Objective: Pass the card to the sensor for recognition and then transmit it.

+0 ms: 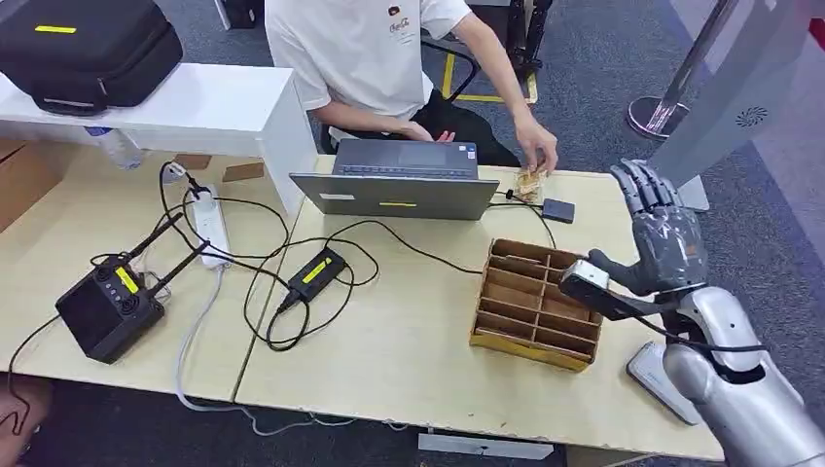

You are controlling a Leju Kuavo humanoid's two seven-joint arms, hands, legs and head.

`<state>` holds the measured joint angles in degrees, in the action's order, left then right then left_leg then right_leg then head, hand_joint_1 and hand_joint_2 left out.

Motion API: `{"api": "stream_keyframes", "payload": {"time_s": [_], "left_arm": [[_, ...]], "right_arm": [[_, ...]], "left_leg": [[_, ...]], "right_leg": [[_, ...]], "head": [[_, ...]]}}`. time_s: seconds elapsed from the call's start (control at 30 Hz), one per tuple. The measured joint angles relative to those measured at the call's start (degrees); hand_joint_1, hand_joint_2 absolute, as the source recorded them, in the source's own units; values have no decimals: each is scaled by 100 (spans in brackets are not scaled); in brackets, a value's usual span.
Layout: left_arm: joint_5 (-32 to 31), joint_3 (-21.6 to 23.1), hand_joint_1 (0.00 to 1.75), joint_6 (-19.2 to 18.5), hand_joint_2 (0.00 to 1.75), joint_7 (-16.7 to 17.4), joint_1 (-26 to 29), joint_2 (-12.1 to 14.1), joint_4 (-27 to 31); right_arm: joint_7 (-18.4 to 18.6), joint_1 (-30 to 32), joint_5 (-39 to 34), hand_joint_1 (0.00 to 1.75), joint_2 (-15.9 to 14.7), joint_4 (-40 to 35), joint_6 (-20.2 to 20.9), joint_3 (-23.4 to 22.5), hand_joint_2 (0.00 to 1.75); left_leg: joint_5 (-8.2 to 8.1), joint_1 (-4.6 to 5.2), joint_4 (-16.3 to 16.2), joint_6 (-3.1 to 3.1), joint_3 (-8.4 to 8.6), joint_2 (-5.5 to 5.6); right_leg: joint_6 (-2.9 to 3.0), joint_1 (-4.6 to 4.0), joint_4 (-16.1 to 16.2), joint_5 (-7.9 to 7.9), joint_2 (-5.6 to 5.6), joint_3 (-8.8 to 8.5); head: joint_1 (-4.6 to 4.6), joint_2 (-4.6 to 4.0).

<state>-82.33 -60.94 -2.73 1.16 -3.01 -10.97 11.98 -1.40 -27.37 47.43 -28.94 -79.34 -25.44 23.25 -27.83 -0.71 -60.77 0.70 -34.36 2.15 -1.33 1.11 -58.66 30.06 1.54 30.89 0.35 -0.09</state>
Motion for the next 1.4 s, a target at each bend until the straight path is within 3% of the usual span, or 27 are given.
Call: {"api": "stream_keyframes", "payload": {"time_s": [0.1, 0.23, 0.47, 0.57, 0.83, 1.4], "left_arm": [[74, -42, 0, 31, 175, 2, 1, -15, 0], [220, -137, 0, 190, 175, 63, 14, -50, 0], [542, -435, 0, 398, 175, 160, 27, -133, -2], [570, -505, 0, 411, 175, 160, 25, -160, -2], [573, -608, 0, 413, 175, 160, 16, -188, -2], [575, -614, 0, 413, 175, 160, 15, -195, 0]], "right_arm": [[-59, 434, 224, 0, -129, -400, -193, -212, 175], [-131, 1625, 612, 0, -275, -1399, -819, -873, 175], [-431, 4124, 783, 0, -245, -3126, -1277, -2005, 175], [-476, 4714, 870, 0, -151, -3550, -1408, -2203, 175], [-415, 5209, 929, 0, -57, -3967, -1397, -2446, 175], [-415, 5312, 929, 0, -9, -4078, -1397, -2531, 175]], "left_leg": [[1, -1, -1, -1, 1, 18], [-3, 0, -1, -2, -10, 39], [-18, 0, 3, -9, -22, 41], [-20, 0, 6, -5, -16, 15], [-18, 1, 6, -5, -3, 5], [-18, 0, 5, -5, -2, 6]], "right_leg": [[0, 0, 1, 1, -17, -1], [-1, 1, 5, 8, -35, -4], [0, 0, 7, 27, -41, 2], [1, 0, 6, 26, -15, 7], [7, 1, 6, 21, -11, 8], [7, 1, 6, 21, -11, 9]], "head": [[2, 0], [0, 0], [0, 0], [-2, 0], [0, 0], [0, 0]]}}
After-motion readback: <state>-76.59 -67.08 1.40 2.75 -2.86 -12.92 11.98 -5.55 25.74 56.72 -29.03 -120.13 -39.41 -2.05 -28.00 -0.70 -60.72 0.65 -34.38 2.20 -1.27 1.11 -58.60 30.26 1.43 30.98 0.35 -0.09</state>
